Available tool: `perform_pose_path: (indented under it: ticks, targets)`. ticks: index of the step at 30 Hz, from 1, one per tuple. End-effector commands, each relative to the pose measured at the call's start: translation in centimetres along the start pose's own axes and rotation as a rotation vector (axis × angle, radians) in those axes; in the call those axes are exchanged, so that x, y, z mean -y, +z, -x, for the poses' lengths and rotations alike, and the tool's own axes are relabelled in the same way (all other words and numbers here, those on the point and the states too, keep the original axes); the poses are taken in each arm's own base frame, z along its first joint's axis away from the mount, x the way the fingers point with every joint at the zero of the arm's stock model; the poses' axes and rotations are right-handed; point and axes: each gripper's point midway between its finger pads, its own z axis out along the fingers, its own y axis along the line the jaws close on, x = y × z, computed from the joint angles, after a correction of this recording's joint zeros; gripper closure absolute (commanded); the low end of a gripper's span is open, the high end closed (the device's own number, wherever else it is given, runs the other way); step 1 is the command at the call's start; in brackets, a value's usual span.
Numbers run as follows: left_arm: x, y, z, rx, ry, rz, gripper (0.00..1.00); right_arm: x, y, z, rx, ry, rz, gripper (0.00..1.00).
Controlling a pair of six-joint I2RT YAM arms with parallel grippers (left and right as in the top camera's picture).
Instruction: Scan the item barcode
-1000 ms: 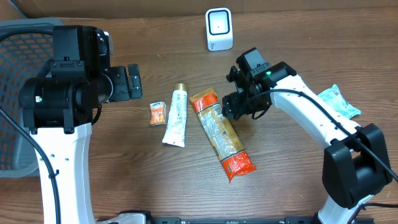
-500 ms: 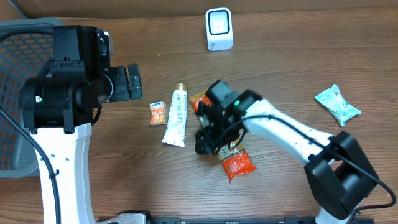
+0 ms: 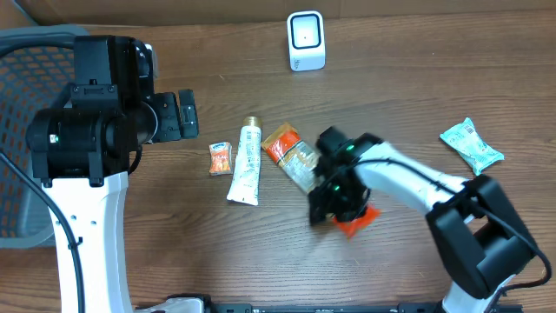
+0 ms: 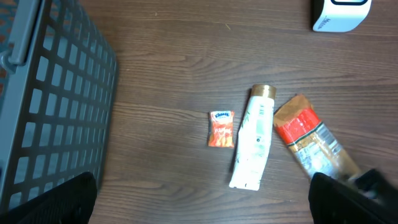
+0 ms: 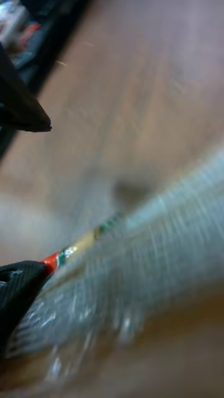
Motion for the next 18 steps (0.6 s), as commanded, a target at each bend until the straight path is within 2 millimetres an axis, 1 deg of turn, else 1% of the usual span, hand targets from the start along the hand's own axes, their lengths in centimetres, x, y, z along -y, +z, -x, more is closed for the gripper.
perform_pose_path:
  ticks: [1, 4, 6, 9, 11, 13, 14, 16, 18]
  targets:
    - [-0.4, 0.1, 0.2, 0.004, -0.01, 0.016, 0.0, 6.3, -2.6, 4.4, 0.18, 0.154, -0.12, 0.28]
    - [-0.4, 0.1, 0.2, 0.004, -0.01, 0.016, 0.0, 9.0, -5.0, 8.4, 0.341, 0.211, -0.076, 0.27]
    - [-0.4, 0.1, 0.2, 0.004, -0.01, 0.016, 0.0, 10.7, -7.0, 11.2, 0.467, 0.232, -0.045, 0.27]
    - [-0.4, 0.1, 0.2, 0.004, -0.01, 0.016, 0.0, 12.6, -9.9, 14.5, 0.629, 0.244, -0.013, 0.26]
    - [-0.4, 0.1, 0.2, 0.004, -0.01, 0.016, 0.0, 13.4, -11.4, 15.7, 0.701, 0.249, 0.006, 0.26]
    - [-0.4, 0.1, 0.2, 0.004, -0.01, 0.016, 0.0, 13.0, -12.3, 16.3, 0.726, 0.233, 0.071, 0.29]
    - [-0.4, 0.1, 0.2, 0.004, -0.01, 0.016, 0.0, 12.2, -12.7, 16.4, 0.723, 0.215, 0.118, 0.32]
    - [-0.4, 0.1, 0.2, 0.004, -0.01, 0.016, 0.0, 10.4, -13.5, 16.7, 0.719, 0.178, 0.204, 0.36]
    - [-0.4, 0.1, 0.2, 0.004, -0.01, 0.016, 0.0, 8.1, -14.4, 17.1, 0.716, 0.147, 0.28, 0.36]
